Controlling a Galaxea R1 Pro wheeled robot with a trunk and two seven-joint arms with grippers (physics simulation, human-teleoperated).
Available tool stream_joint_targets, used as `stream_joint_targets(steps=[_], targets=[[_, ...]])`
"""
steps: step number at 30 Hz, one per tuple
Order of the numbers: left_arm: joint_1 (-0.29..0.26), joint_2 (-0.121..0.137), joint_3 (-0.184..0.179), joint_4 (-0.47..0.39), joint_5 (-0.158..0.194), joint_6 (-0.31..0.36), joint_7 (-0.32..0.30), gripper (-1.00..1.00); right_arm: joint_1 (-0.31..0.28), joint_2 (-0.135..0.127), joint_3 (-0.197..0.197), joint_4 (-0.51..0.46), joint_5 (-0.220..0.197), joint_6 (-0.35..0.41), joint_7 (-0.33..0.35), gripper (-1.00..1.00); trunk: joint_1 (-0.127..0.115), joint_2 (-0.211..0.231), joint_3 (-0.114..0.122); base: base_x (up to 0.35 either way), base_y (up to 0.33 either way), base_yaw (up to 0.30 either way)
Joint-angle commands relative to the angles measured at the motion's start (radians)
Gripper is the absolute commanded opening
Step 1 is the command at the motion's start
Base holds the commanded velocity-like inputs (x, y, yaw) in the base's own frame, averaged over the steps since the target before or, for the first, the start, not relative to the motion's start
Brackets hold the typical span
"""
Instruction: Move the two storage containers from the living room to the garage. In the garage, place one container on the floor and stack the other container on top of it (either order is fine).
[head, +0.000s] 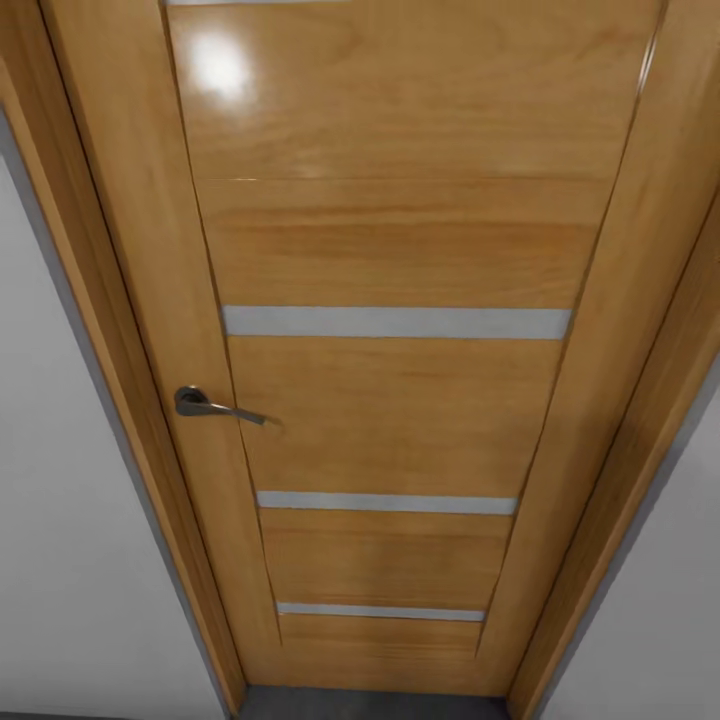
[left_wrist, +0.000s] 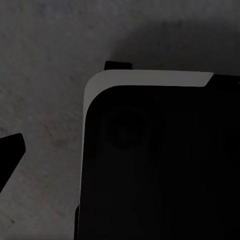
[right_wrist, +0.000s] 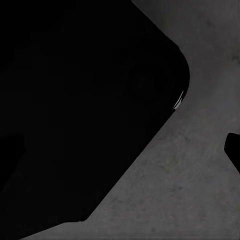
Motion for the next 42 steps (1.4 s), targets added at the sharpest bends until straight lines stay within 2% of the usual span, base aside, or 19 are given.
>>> stream_joint_targets(steps=[1,35,42], targets=[[0.0,0.0,0.0,0.0,0.009,-0.002,-0.001,1.0,0.0,0.0,0.003,0.0,-0.001,-0.003,0.0,1.0,0.0,0.0,-0.001,-0.013,-0.004,0.0],[0.0,0.001,0.0,0.0,0.01,-0.002,0.0,1.0,0.0,-0.001,0.004,0.001,0.006,-0.001,0.002,1.0,0.0,0.0,-0.001,-0.001,0.0,0.0],[0.0,0.0,0.0,0.0,0.009,-0.003,-0.001,1.0,0.0,-0.001,0.007,-0.001,0.008,0.006,-0.024,1.0,0.0,0.0,-0.001,0.0,0.0,0.0]])
